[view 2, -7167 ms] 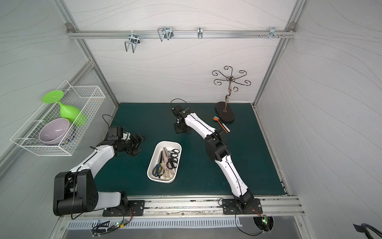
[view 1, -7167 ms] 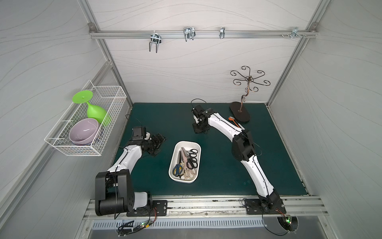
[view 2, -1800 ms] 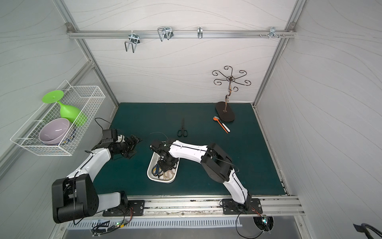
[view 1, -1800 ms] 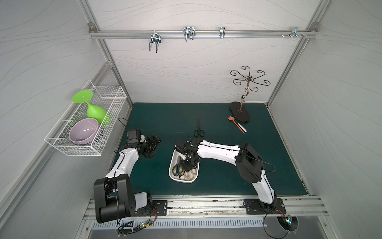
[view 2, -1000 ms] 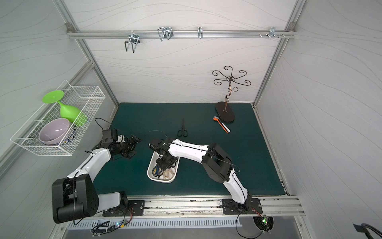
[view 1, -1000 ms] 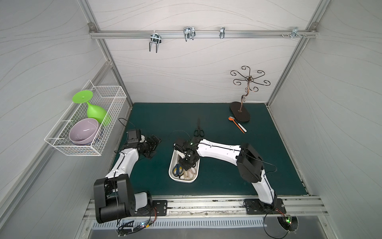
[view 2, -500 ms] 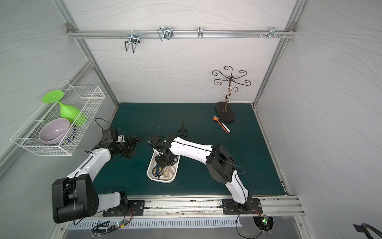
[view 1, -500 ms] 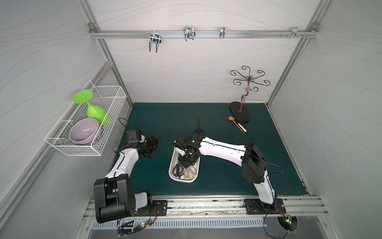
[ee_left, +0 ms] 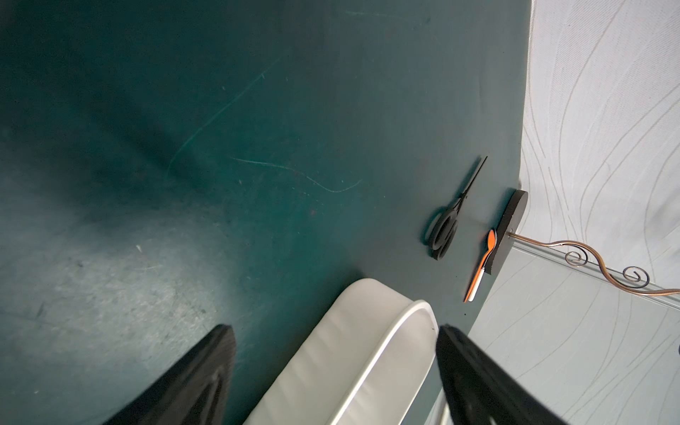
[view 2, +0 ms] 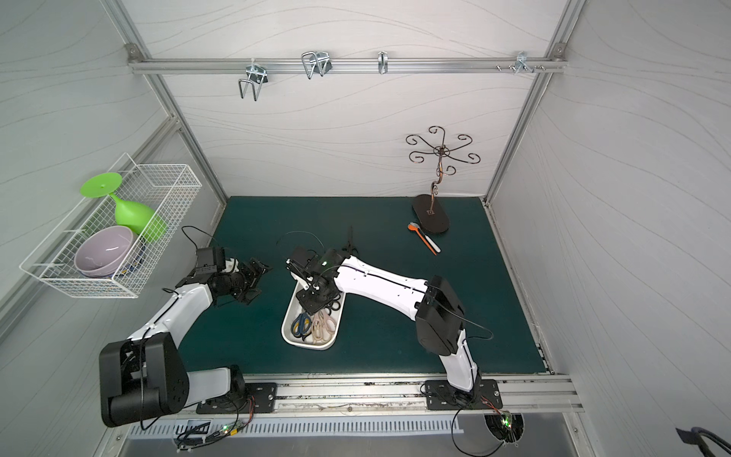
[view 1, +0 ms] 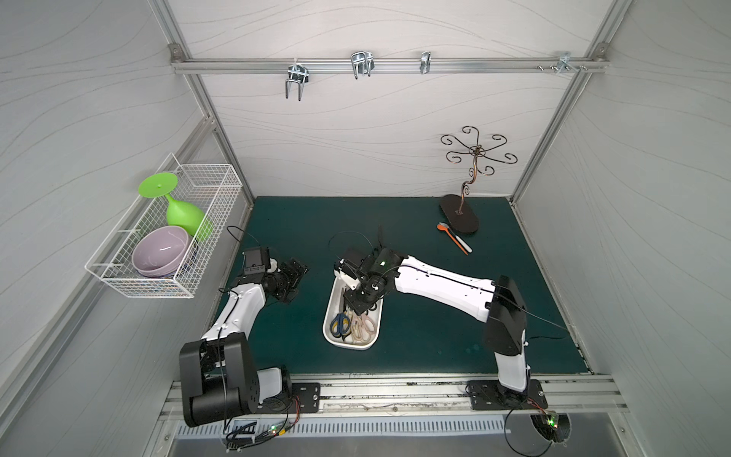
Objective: Take the scissors out of the storage box
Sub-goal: Pick up the scissors from the storage box, then place the scissors at the center of the board.
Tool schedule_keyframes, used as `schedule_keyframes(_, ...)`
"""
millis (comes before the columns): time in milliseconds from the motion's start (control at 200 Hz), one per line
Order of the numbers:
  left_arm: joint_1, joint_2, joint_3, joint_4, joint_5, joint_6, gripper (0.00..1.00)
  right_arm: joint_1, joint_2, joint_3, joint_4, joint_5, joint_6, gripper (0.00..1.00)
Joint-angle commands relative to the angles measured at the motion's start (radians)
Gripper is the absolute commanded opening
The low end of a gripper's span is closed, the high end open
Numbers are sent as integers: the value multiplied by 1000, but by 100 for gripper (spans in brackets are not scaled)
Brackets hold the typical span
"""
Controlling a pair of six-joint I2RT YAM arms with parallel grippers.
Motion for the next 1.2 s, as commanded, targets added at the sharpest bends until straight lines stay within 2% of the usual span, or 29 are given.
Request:
schedule_keyframes(0,6,8,0,27,10,2,90,-9,-61,-3,-38,30,7,0)
schedule_keyframes(290,6,6,1,28,18,-5,90,-48,-95,-6,-49,67,-6,0)
schedule_keyframes(530,6,14,-9,46,35,-13,90,-166,-86,-42,-34,139,-67,0)
schedule_keyframes(805,4,33,-4,51,44,-4,90,-314,26,-29,2,170,-159,0)
schedule_keyframes(1195,-8,52,13,54,57,-1,90,-439,257,147,23,174,-179,0)
